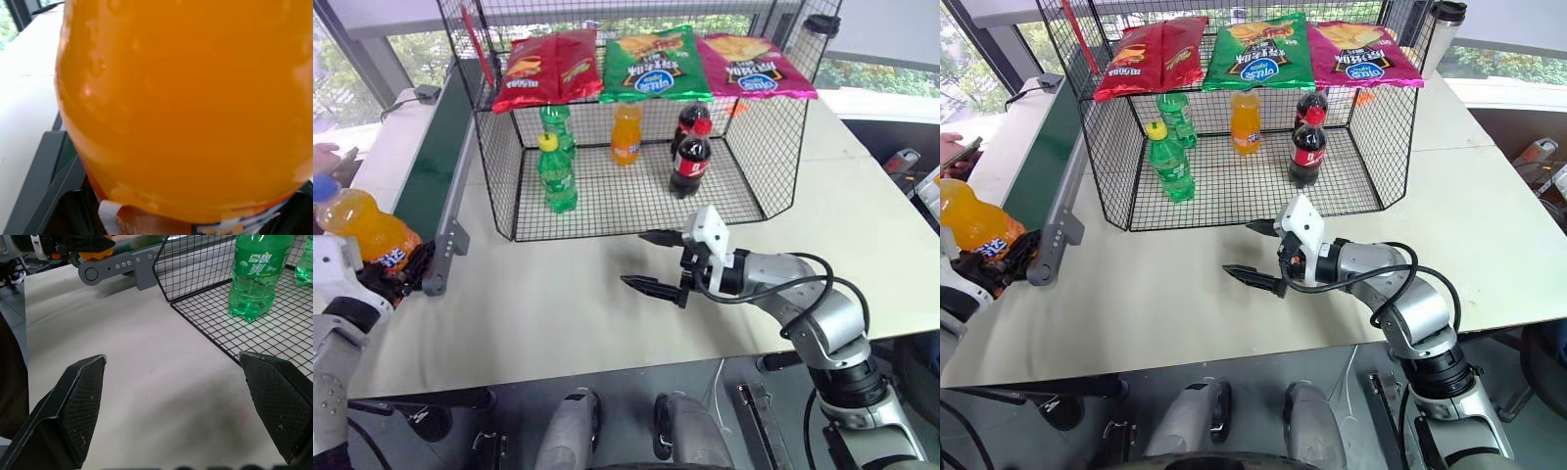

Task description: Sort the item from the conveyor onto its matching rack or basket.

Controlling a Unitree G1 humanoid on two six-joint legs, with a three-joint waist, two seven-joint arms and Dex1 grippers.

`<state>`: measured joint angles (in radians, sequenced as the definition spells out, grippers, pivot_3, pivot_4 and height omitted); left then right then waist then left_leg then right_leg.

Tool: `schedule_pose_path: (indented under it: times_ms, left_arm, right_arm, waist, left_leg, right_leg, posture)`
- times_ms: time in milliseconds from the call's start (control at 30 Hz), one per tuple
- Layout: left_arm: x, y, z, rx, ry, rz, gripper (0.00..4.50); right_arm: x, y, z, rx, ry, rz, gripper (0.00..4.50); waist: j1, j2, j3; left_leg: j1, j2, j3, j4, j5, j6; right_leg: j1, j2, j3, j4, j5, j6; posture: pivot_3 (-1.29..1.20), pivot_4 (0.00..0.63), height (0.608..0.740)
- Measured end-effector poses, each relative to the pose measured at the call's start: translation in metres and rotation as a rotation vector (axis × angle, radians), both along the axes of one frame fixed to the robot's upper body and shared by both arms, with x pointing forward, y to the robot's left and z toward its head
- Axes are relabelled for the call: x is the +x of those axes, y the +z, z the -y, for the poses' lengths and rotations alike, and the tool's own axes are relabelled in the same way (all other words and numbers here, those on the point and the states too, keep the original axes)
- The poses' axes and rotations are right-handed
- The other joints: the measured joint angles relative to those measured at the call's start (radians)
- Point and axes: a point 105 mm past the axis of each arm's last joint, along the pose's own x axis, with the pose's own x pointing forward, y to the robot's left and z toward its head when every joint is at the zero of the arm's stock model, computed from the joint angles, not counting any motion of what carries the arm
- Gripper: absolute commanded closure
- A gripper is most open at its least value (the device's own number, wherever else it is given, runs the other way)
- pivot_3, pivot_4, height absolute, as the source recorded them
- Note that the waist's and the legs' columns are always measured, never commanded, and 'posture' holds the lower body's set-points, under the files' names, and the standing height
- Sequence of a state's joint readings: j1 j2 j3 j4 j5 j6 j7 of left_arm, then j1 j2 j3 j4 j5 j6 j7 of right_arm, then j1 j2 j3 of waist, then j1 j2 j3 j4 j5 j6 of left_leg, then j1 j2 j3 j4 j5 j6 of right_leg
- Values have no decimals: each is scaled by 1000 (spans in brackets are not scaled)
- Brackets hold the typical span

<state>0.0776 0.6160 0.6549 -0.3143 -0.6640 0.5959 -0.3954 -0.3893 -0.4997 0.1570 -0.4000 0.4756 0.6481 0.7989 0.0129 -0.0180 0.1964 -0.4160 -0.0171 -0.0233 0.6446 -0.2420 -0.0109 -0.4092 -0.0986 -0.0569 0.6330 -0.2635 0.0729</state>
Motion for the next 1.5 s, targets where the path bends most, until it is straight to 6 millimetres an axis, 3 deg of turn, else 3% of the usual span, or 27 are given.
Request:
schedule_pose_path:
  times_ms: [167, 267, 433, 600, 833, 1100, 1500]
  left_arm:
    - [5, 24, 15, 29, -122, 24, 1497]
    - [9, 33, 34, 38, -242, 18, 1497]
    - [20, 34, 93, 59, -530, -18, 1497]
    - [20, 21, 151, 82, -822, -77, 1497]
    - [21, 13, 205, 140, -1065, -59, 1497]
    - [22, -15, 224, 201, -1191, -111, 1497]
    - [37, -28, 242, 274, -1269, -89, 1497]
  right_arm:
    - [0, 4, -1, 1, 10, 13, 0]
    - [0, 6, -2, 4, 15, 17, 0]
    - [1, 16, -6, 20, 37, 42, 0]
    - [2, 24, -8, 33, 47, 41, 0]
    - [2, 22, -9, 35, 47, 3, 0]
    - [2, 21, -8, 37, 37, -11, 0]
    - [2, 24, -11, 38, 31, -35, 0]
  waist:
    - [-1, 0, 0]
    - [1, 0, 0]
    - [-1, 0, 0]
    - [-3, 0, 0]
    - [-4, 0, 0]
    - [-2, 0, 0]
    - [-1, 0, 0]
  left_leg:
    - [-1, 0, 0, 0, 0, 0]
    - [-2, 0, 0, 0, 0, 0]
    - [-2, 0, 0, 2, 0, 0]
    - [-3, 0, 0, 0, 0, 0]
    - [-3, -1, 2, 2, 0, 1]
    - [-3, -1, 1, 3, 0, 1]
    - [-3, -1, 1, 5, 0, 1]
  right_leg:
    - [-1, 0, 0, 0, 0, 0]
    - [-1, 0, 0, 0, 0, 1]
    - [-1, 1, 0, 0, 1, 1]
    - [-2, 2, 0, 0, 3, 4]
    - [-1, 4, 0, 1, 5, 8]
    - [-1, 6, 0, 3, 5, 8]
    - [-1, 7, 0, 5, 6, 10]
  posture:
    - [0, 150, 739]
    - [0, 150, 739]
    - [0, 150, 739]
    - [0, 150, 739]
    - [0, 150, 739]
    - [0, 150, 739]
    - [0, 150, 739]
